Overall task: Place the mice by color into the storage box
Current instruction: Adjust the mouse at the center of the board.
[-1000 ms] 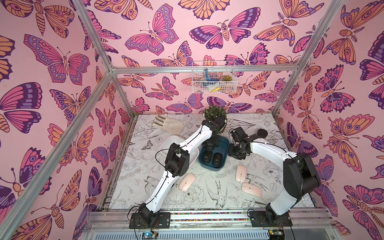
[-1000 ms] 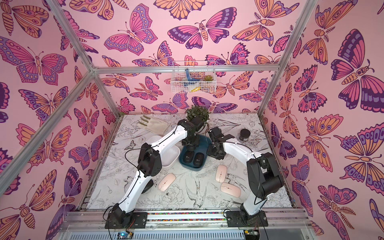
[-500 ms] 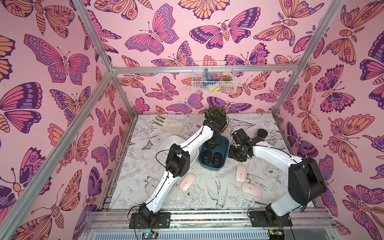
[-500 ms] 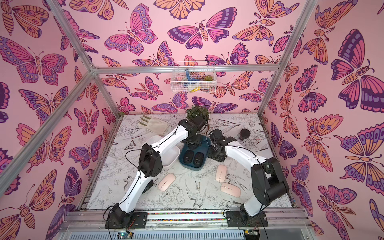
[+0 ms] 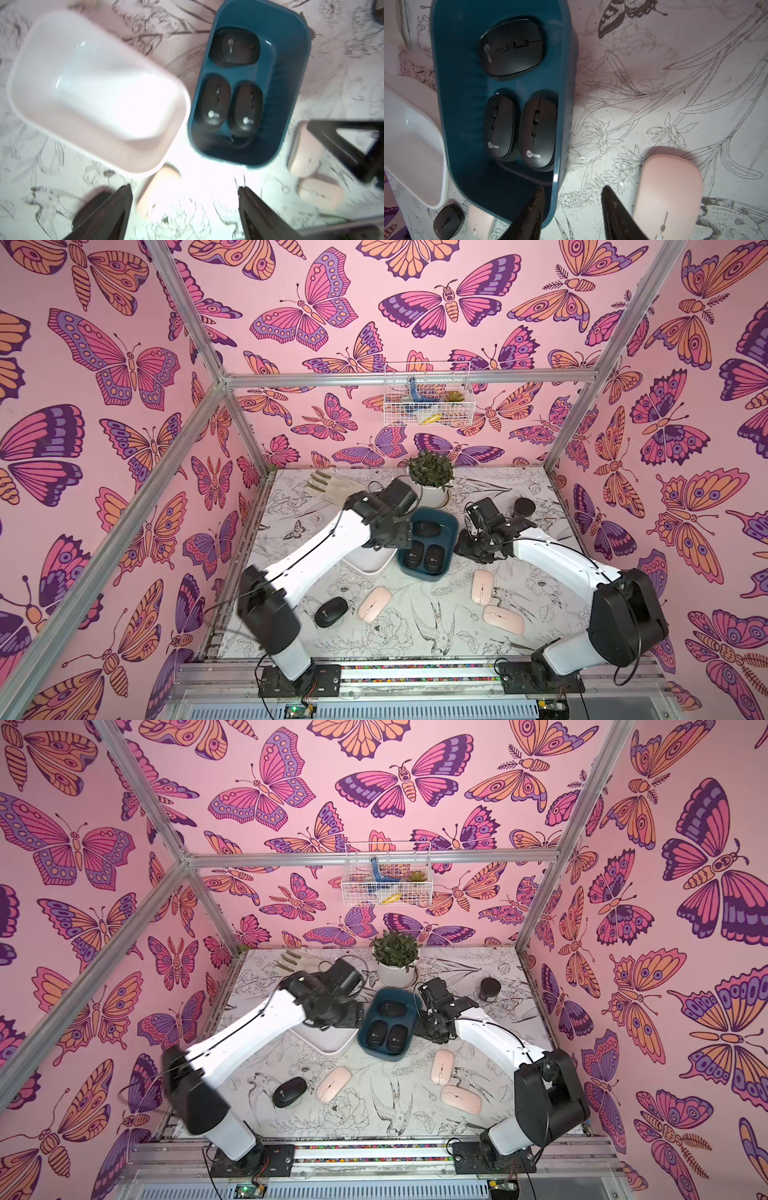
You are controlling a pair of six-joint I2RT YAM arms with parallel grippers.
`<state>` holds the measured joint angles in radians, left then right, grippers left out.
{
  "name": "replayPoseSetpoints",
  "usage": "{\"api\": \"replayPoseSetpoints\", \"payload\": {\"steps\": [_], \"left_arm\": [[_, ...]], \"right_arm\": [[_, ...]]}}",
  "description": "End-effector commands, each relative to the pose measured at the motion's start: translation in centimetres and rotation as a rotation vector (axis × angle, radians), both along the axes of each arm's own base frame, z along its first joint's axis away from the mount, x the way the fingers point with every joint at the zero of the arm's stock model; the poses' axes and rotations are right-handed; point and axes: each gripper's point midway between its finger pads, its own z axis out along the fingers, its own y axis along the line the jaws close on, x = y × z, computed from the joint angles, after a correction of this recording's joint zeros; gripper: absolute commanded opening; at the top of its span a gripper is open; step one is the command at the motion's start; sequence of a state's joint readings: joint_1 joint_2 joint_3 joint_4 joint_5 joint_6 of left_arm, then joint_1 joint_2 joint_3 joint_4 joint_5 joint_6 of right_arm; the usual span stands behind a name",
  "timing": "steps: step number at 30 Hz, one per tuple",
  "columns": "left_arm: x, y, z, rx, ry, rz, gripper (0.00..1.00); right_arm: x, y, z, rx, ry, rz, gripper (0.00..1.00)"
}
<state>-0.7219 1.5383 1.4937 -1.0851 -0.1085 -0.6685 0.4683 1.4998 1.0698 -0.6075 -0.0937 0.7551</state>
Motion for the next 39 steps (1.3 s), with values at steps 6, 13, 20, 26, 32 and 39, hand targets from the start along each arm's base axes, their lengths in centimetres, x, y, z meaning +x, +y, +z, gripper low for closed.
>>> {"api": "replayPoseSetpoints", "payload": {"steps": [6, 13, 20, 26, 32, 39], "left_arm": [[-10.2, 8.3, -9.0, 0.037, 0.334, 0.255, 0.87], [-13.1, 10.7, -13.1, 0.225, 0.519, 0.276, 0.89], [-13.2, 13.4, -14.6, 0.337, 0.502, 0.373, 0.93], [-12.7, 14.6, -15.3, 0.347, 0.508, 0.415, 0.95], [-12.4, 15.6, -15.9, 0.345, 0.532, 0.415, 0.96], [-10.4, 16.7, -16.2, 0.31, 0.52, 0.439, 0.96]], "right_arm": [[-0.8, 3.3, 2.1, 0.056, -0.038, 0.123, 0.52], [-0.8, 4.7, 2.2, 0.053, -0.039, 0.157, 0.54], [-1.2, 5.0, 2.0, 0.055, -0.031, 0.175, 0.55], [-1.4, 5.0, 1.7, 0.055, -0.02, 0.184, 0.56], [-1.5, 5.1, 1.6, 0.057, -0.017, 0.184, 0.56], [-1.5, 5.3, 1.6, 0.057, -0.015, 0.183, 0.56]]}}
